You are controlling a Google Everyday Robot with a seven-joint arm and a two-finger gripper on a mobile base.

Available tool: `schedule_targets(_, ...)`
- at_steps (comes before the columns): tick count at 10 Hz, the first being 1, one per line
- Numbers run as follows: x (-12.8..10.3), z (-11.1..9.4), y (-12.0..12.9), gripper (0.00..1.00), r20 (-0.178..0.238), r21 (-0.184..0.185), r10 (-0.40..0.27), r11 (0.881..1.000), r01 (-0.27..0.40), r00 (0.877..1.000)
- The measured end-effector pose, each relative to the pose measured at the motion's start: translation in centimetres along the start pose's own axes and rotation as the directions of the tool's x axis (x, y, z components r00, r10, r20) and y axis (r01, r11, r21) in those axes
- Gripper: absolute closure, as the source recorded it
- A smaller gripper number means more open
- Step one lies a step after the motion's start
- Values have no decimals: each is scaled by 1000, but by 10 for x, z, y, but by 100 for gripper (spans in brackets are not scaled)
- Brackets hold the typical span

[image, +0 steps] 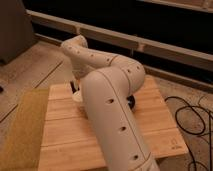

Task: Knock the eraser over

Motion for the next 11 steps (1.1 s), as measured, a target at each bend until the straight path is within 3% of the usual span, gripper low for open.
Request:
schedule_targets(6,-13,22,-17,35,-56,-5,-36,999,36,998)
schedule_targets(8,-29,18,-24,35,-20,20,-74,997,75,997)
schedule_targets(10,-49,12,-24,35,43,15,-116,993,116,992)
schedule_targets(11,-53,14,-22,35,55,1,-128,992,128,990)
